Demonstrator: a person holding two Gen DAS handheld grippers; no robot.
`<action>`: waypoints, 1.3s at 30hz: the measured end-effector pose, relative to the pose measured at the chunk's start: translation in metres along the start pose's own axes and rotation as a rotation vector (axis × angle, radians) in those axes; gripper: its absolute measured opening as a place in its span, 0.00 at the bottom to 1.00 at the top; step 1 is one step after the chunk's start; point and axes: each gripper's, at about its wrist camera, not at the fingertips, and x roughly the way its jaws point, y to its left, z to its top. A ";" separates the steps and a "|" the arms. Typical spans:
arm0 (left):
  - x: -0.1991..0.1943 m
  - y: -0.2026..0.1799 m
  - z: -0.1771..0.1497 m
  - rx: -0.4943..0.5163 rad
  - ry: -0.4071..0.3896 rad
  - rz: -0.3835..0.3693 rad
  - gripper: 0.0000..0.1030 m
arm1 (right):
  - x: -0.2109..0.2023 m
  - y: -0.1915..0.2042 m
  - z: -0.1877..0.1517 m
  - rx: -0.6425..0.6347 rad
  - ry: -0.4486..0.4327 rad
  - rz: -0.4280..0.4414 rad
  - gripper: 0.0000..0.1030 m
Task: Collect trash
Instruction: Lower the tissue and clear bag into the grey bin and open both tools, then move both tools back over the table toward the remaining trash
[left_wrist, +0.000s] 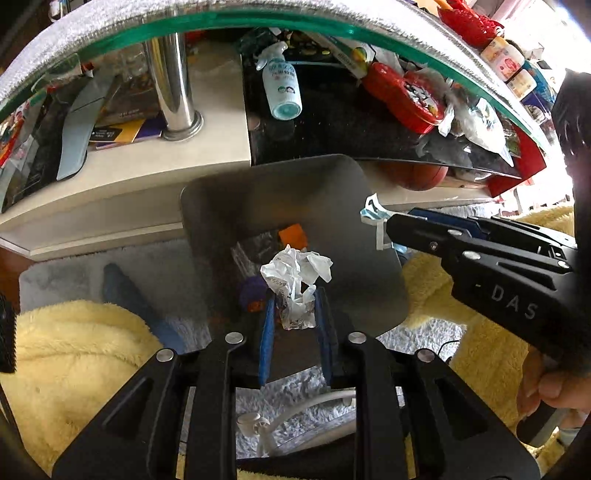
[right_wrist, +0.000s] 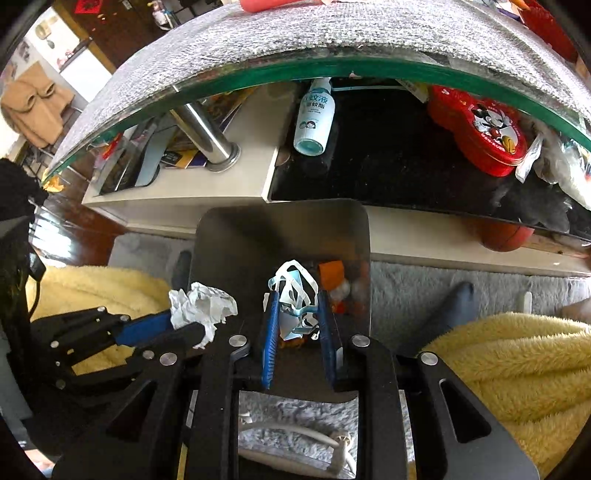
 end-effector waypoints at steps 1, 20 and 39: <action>0.001 0.001 0.001 -0.002 0.002 -0.003 0.22 | 0.002 0.000 0.001 0.000 0.006 0.001 0.24; -0.011 0.006 0.014 0.003 -0.029 0.033 0.74 | -0.018 -0.022 0.021 0.062 -0.059 -0.001 0.62; -0.086 0.002 0.090 0.044 -0.219 0.060 0.80 | -0.110 -0.061 0.103 0.108 -0.300 -0.051 0.69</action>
